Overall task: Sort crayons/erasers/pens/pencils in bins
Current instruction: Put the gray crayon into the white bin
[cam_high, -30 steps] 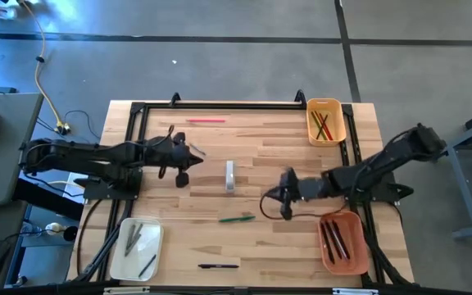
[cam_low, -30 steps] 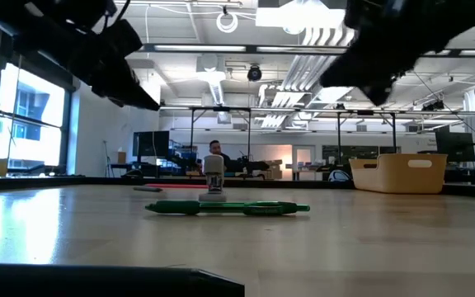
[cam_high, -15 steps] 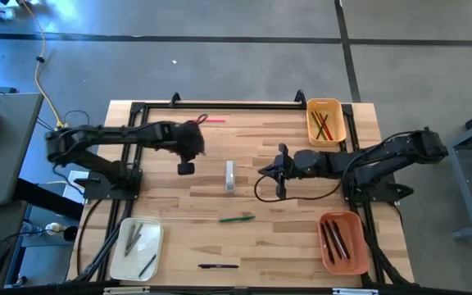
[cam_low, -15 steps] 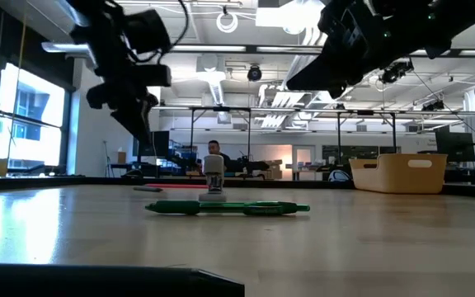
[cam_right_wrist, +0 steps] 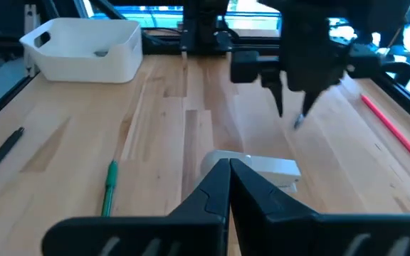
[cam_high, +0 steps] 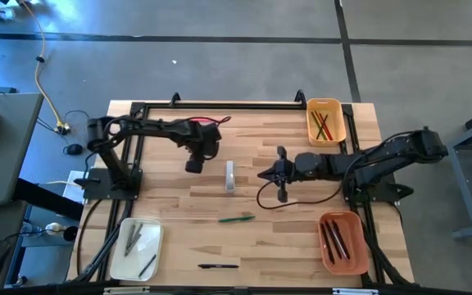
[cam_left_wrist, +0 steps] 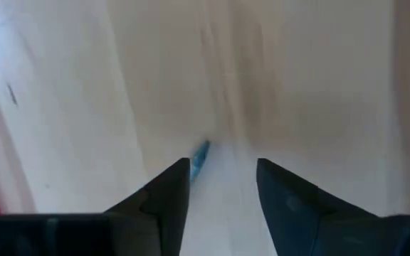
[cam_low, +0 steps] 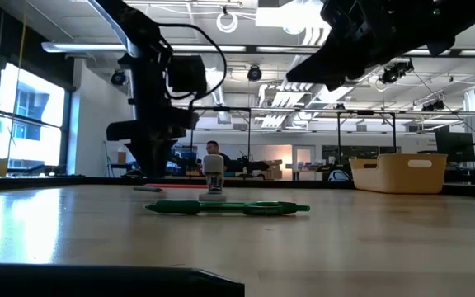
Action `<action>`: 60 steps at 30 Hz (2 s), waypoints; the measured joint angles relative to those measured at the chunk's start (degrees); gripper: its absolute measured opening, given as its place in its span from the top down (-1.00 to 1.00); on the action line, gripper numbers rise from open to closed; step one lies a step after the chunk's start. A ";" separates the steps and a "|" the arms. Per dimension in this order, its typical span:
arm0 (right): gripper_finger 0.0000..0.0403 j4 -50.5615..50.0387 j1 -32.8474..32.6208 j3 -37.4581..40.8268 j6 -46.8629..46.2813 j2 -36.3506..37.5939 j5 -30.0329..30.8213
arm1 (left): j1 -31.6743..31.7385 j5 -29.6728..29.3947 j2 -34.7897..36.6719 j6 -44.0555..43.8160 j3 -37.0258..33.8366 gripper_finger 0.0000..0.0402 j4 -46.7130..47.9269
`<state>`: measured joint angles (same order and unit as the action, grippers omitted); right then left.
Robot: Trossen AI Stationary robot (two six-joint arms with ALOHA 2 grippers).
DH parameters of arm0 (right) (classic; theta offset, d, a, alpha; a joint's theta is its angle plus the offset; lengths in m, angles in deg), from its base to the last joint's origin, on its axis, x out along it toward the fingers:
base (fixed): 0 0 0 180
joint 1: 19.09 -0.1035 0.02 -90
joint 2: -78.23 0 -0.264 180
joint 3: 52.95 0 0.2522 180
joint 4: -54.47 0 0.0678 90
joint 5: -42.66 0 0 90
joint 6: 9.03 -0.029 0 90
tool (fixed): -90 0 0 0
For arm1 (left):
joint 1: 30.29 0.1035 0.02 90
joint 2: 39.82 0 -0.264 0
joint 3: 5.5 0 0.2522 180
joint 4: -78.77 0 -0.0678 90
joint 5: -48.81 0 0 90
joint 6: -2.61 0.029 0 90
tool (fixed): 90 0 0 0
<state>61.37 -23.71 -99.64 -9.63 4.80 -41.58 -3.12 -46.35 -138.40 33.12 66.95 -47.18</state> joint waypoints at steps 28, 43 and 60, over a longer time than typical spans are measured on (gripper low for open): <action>1.00 0.15 -1.14 0.02 2.12 -0.02 0.02 | 2.03 2.73 -6.11 2.52 0.92 0.98 0.38; 1.00 -0.19 -1.14 0.07 2.13 -0.02 0.02 | 1.51 3.45 -1.02 -11.32 0.62 1.00 6.95; 1.00 -1.19 -1.16 0.07 2.13 -0.02 0.02 | -5.70 13.65 11.91 -28.94 0.73 1.00 11.37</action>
<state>60.18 -24.87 -99.57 -7.49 4.78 -41.56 -8.81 -32.70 -126.49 4.17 67.68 -35.81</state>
